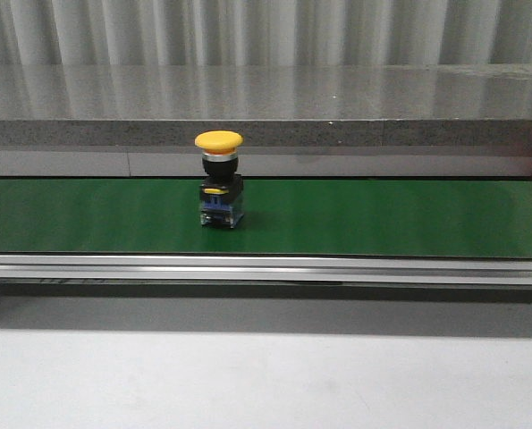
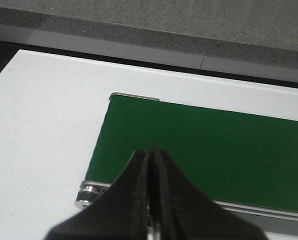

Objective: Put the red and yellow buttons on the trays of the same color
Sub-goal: 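Carry the red button into the red tray and release it, then raise the open right gripper back above the belt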

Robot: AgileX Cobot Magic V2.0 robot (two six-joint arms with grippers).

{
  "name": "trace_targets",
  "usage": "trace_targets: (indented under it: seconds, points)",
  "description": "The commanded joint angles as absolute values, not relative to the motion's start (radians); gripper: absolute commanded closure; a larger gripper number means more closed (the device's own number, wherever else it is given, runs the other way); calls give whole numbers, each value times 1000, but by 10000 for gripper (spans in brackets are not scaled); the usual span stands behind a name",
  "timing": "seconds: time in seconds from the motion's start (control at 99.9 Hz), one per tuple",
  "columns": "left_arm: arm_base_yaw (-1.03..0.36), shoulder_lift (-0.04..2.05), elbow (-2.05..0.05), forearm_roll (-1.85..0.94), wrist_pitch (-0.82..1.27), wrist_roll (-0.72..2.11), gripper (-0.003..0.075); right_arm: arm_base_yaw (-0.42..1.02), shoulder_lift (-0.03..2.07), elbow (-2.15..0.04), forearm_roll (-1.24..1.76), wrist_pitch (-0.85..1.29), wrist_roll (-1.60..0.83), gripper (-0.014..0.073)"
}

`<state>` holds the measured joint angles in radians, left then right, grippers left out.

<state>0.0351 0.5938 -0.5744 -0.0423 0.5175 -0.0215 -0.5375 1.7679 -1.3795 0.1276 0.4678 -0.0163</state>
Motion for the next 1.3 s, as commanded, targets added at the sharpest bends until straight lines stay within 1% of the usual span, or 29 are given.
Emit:
trace_targets:
  seconds: [0.0,0.21,0.371,0.731,0.801,0.871,0.941,0.991,1.062,1.092,1.162,1.292]
  points:
    - [37,594,-602,-47,443,-31,741,-552,1784,-1467,129,433,-15,410]
    - [37,594,-602,-47,443,-31,741,-554,1932,-1613,129,523,-15,410]
    - [37,594,-602,-47,443,-31,741,-557,2012,-1681,129,534,-16,410]
    - [37,594,-602,-47,443,-31,741,-564,2092,-1719,129,546,-16,410]
    - [37,594,-602,-47,443,-31,741,-568,2092,-1719,129,554,-16,396]
    - [37,594,-602,-47,443,-31,741,-572,2092,-1719,129,560,-16,330]
    - [37,594,-602,-47,443,-31,741,-576,2092,-1719,129,573,-17,212]
    - [37,594,-602,-47,443,-31,741,-578,2092,-1719,129,581,-18,109]
    - [37,594,-602,-47,443,-31,741,-581,2092,-1719,129,587,-25,6]
    - [37,594,-602,-47,443,-31,741,-583,2092,-1719,129,588,-33,-22]
    - [37,594,-602,-47,443,-31,741,-583,2089,-1720,129,589,-34,-55]
    - [37,594,-602,-47,443,-31,741,-583,2070,-1727,129,591,-34,-53]
